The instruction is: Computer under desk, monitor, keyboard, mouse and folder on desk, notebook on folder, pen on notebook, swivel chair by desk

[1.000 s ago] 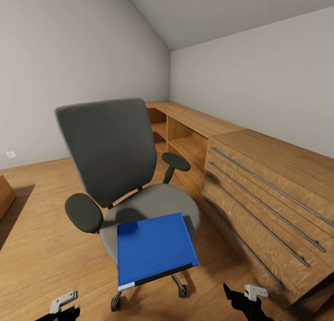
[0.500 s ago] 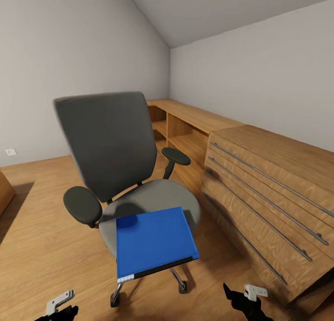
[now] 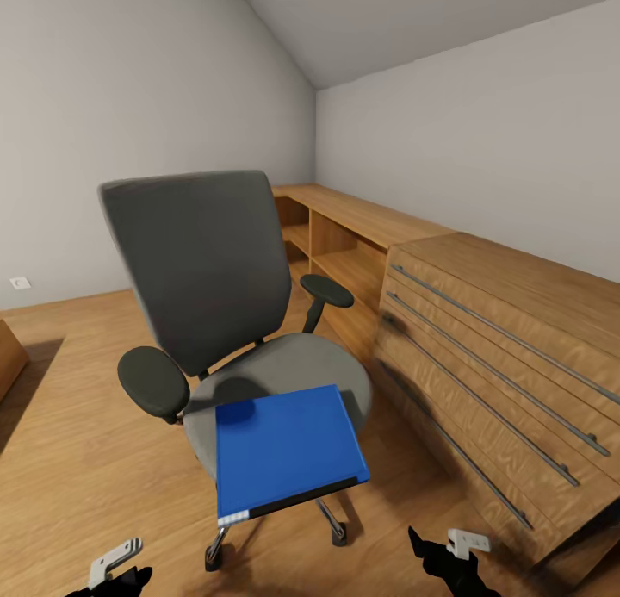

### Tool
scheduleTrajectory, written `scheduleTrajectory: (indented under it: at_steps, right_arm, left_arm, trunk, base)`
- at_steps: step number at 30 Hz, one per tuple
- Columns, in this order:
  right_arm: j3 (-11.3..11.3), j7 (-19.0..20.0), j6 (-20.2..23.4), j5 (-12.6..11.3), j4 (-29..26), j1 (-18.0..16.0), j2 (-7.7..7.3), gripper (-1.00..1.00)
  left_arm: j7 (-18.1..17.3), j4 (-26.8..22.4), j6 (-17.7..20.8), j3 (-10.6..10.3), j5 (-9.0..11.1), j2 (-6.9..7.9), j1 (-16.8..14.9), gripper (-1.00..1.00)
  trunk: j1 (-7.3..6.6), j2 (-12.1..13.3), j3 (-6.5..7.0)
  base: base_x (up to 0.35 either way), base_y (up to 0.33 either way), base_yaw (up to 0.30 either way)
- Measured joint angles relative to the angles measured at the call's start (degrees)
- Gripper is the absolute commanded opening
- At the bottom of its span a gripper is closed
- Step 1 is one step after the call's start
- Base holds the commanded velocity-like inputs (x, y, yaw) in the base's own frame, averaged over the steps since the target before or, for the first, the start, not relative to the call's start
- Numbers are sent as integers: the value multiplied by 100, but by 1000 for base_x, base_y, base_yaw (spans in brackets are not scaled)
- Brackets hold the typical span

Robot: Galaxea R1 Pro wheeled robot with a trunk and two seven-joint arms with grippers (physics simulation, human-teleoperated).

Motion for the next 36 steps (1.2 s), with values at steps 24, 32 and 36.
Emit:
scheduleTrajectory:
  at_steps: [24, 32, 36]
  right_arm:
    - [-66, 345, 209, -122, -59, -1, -14, 100]
    - [-153, 445, 1477, -942, -951, -6, -47, 100]
    - [-170, 646, 2364, -1462, -1428, -6, -196, 100]
  left_arm:
    - [-6, 95, -8, 9, 153, -4, 0, 100]
    - [-14, 97, -11, 9, 382, -3, 0, 100]
    - [-16, 98, -14, 9, 410, -3, 0, 100]
  trunk:
    - [0, 0, 0]
    - [0, 0, 0]
    - [0, 0, 0]
  base:
    - [-105, 97, 0]
    - [-1, 1, 0]
    - [0, 0, 0]
